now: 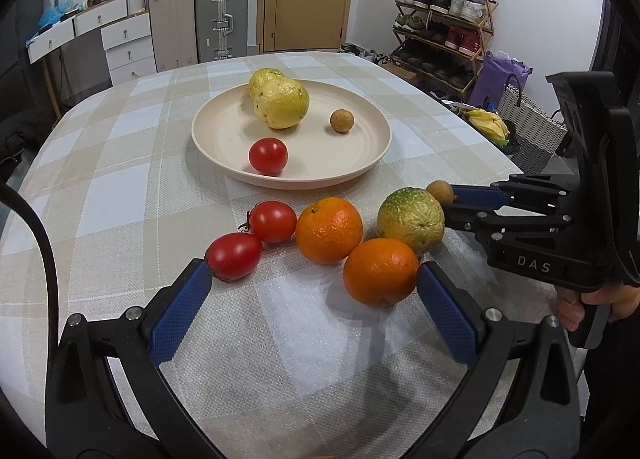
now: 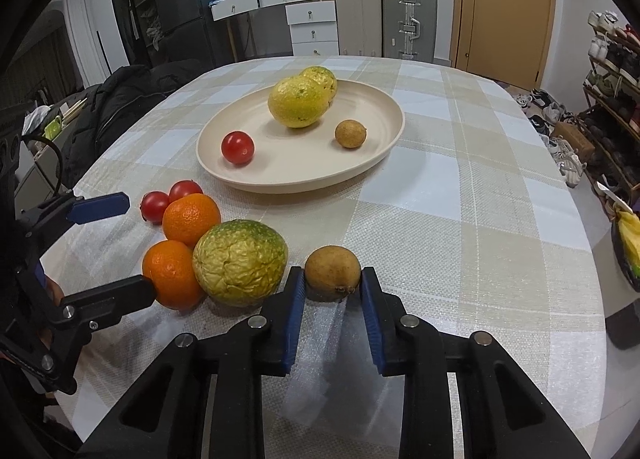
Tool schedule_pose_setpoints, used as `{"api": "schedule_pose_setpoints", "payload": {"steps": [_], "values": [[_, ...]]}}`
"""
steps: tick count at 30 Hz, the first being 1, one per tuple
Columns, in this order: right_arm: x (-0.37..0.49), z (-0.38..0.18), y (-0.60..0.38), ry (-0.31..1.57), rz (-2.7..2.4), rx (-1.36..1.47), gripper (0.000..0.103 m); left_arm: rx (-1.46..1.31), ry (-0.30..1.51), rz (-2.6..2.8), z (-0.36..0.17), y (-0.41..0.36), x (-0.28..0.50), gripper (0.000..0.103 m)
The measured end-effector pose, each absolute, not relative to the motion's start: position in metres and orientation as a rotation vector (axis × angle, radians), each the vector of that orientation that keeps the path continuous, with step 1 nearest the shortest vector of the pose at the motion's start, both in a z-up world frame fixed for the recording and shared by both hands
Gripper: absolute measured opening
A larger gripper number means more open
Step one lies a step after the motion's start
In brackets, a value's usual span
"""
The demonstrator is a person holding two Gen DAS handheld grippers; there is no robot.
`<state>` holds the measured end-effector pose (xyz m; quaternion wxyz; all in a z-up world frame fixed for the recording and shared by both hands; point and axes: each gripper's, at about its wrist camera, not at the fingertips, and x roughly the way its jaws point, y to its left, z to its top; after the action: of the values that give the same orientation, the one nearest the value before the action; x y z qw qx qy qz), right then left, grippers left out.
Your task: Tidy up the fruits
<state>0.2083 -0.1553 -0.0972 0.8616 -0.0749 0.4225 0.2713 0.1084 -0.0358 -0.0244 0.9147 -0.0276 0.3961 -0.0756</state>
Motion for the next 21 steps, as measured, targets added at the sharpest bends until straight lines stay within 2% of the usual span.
{"api": "schedule_pose_setpoints", "payload": {"steps": [8, 11, 16, 18, 19, 21], "values": [[0.208, -0.087, -0.165, 0.857, 0.552, -0.13, 0.029, -0.112, 0.868, -0.185, -0.034, -0.039, 0.113, 0.102], [0.209, -0.085, -0.166, 0.851, 0.551, -0.125, 0.029, -0.109, 0.874, -0.206, -0.036, -0.045, 0.113, 0.098], [0.208, -0.084, -0.167, 0.848, 0.551, -0.124, 0.029, -0.121, 0.9, -0.265, -0.041, -0.053, 0.113, 0.073], [0.208, -0.084, -0.166, 0.847, 0.554, -0.127, 0.029, -0.138, 0.901, -0.27, -0.042, -0.053, 0.114, 0.068], [0.207, -0.083, -0.166, 0.845, 0.554, -0.128, 0.029, -0.157, 0.901, -0.283, -0.042, -0.052, 0.114, 0.058], [0.207, -0.083, -0.166, 0.843, 0.555, -0.128, 0.029, -0.177, 0.9, -0.287, -0.042, -0.05, 0.115, 0.055]]}}
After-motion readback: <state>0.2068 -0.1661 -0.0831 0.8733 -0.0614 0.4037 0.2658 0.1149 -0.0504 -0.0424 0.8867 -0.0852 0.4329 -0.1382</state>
